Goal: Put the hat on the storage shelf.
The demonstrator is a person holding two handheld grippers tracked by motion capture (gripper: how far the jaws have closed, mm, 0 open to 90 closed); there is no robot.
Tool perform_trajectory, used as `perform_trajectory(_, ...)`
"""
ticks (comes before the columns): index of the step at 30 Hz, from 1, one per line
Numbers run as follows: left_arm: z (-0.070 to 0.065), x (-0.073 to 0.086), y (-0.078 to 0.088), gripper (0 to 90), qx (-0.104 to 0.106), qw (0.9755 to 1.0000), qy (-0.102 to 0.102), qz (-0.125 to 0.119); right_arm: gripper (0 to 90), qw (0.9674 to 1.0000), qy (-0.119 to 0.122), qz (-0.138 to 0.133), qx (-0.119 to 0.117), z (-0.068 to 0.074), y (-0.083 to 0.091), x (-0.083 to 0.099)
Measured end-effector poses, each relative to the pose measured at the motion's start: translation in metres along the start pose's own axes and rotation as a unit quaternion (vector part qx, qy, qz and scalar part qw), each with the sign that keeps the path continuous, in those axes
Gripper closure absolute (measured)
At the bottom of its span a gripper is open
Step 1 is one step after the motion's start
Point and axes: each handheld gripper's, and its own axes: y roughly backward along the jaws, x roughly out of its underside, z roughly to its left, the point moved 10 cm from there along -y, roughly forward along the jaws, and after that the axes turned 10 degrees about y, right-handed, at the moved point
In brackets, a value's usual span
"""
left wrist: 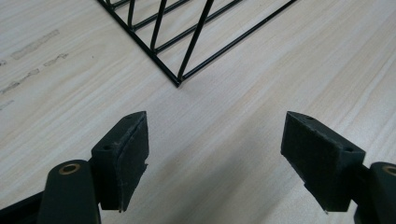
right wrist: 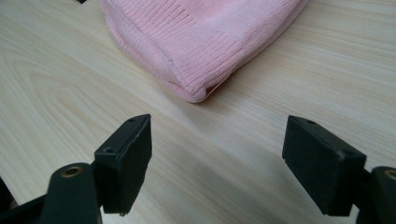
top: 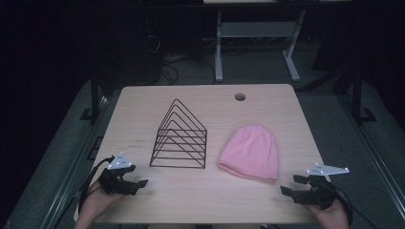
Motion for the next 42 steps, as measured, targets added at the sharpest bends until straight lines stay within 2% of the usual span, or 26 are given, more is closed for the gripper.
perform_trajectory(7, -0.003, 0.001, 0.000, 23.4, 0.000, 1.0000, 0.002, 0.003, 23.5, 1.0000, 0.002, -0.004, 0.000, 0.001, 0.002, -0.002)
perform_trajectory(10, -0.002, 0.001, 0.001, 23.5, -0.002, 1.0000, -0.005, 0.003, 23.4, 1.0000, 0.005, -0.001, 0.000, 0.002, 0.001, -0.003)
perform_trajectory(14, -0.003, 0.001, 0.001, 23.4, -0.004, 1.0000, -0.002, -0.002, 23.4, 0.9998, 0.017, 0.004, -0.003, 0.005, 0.001, -0.007)
perform_trajectory(16, -0.002, 0.002, 0.001, 23.4, -0.004, 1.0000, -0.008, 0.003, 23.4, 0.9998, 0.019, 0.002, -0.004, 0.005, 0.001, -0.011)
perform_trajectory(18, -0.003, 0.002, 0.000, 23.5, -0.004, 1.0000, -0.002, 0.003, 23.4, 0.9998, 0.020, 0.002, -0.006, 0.005, 0.002, -0.012)
perform_trajectory(20, -0.004, 0.002, 0.001, 23.4, -0.006, 0.9999, -0.008, 0.007, 23.3, 0.9996, 0.027, 0.003, -0.003, 0.003, 0.002, -0.016)
perform_trajectory(23, -0.003, 0.001, 0.002, 23.4, -0.007, 0.9999, -0.009, 0.001, 23.2, 0.9996, 0.025, 0.003, -0.009, 0.004, 0.003, -0.021)
perform_trajectory(29, -0.003, 0.002, 0.000, 23.4, -0.009, 0.9998, -0.013, 0.007, 21.4, 0.9995, 0.030, 0.005, -0.009, 0.000, 0.003, -0.031)
perform_trajectory(37, -0.004, 0.003, -0.001, 23.4, -0.009, 0.9998, -0.011, 0.012, 19.5, 0.9993, 0.026, 0.017, -0.020, -0.005, -0.001, -0.039)
perform_trajectory(42, -0.003, 0.004, -0.001, 23.4, -0.009, 0.9998, -0.011, 0.012, 19.3, 0.9990, 0.033, 0.022, -0.021, -0.012, 0.000, -0.044)
